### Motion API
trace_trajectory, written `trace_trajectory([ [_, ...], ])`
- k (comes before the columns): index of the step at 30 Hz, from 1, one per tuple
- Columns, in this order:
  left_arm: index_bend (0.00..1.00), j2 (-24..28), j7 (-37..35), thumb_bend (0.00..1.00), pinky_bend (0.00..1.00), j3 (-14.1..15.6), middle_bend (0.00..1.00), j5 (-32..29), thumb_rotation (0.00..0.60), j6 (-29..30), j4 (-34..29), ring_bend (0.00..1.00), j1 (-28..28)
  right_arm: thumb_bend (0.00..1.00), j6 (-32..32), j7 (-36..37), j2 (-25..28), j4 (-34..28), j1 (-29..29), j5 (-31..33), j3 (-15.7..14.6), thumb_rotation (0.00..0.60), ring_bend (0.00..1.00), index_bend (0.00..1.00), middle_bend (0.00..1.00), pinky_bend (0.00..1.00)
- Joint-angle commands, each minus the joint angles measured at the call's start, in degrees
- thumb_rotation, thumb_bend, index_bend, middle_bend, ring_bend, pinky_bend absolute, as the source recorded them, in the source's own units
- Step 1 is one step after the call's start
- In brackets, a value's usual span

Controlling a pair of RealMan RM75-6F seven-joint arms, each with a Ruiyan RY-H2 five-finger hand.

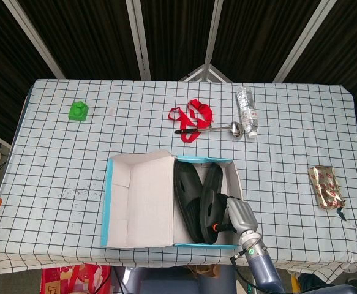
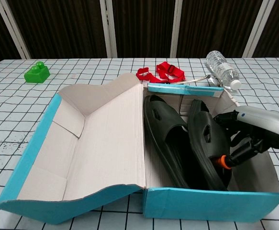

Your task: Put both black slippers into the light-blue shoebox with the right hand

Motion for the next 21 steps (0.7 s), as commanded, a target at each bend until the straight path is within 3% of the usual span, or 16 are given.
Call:
trace_trajectory([
  [1,0.03,0.01,0.0,0.22,0.02,0.04,0.0,0.03,0.6,-0.1,-0.02,0.0,-0.04,0.63,2.74,-4.62,-2.7,2.37,-0.86,-3.74,-1.96,0.6,0.29,0.42,0.33,0.4],
  [16,0.03,-0.04,0.2,0.22,0.02,0.21,0.0,0.31,0.6,-0.07,-0.15,0.0,-0.06,0.63,0.72,-12.36,-2.77,4.06,-2.78,-6.91,-3.04,0.6,0.29,0.42,0.33,0.4],
  [21,0.03,-0.04,0.38,0.22,0.02,0.27,0.0,0.24,0.6,-0.25,-0.17,0.0,-0.08,0.63,-0.8,-12.05,-2.42,3.71,-3.27,-6.08,-1.59,0.6,0.29,0.42,0.33,0.4],
])
